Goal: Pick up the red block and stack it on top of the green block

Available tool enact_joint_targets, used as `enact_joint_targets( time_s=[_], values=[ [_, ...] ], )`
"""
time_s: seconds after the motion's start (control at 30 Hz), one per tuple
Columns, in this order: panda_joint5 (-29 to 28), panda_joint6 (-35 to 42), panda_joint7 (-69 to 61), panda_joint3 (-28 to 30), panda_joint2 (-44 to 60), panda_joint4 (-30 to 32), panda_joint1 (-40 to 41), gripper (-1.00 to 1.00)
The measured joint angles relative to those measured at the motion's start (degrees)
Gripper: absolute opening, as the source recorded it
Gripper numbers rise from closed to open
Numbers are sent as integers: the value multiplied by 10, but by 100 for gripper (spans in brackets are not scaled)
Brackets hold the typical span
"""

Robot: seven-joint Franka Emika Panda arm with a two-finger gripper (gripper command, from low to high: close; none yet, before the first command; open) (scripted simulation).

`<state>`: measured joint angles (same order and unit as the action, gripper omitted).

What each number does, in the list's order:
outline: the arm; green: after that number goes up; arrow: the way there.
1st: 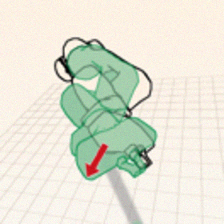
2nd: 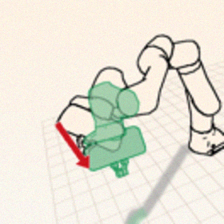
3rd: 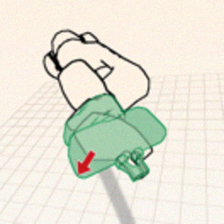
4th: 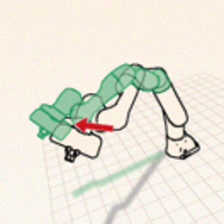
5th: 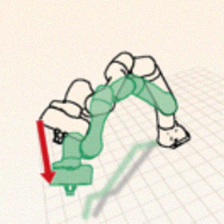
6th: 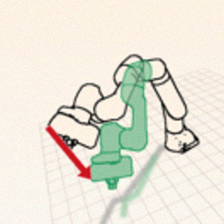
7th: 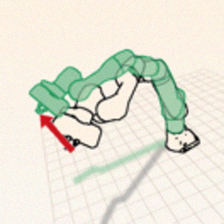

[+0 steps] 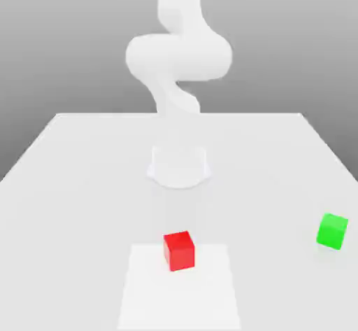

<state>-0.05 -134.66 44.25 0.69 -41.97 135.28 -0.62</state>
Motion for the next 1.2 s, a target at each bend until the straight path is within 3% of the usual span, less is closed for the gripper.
enact_joint_targets(
  time_s=[0.57, 0.8, 0.83, 1.03, 1.2],
  values=[
    [-6, -251, -136, 37, 351, 284, -35, 0],
    [33, -386, -174, 14, 515, 284, -23, 0],
    [35, -398, -176, 10, 530, 282, -20, -100],
    [35, -404, -175, 8, 537, 281, -18, -100],
    [14, -339, -160, 16, 461, 292, -21, -100]
  ],
)
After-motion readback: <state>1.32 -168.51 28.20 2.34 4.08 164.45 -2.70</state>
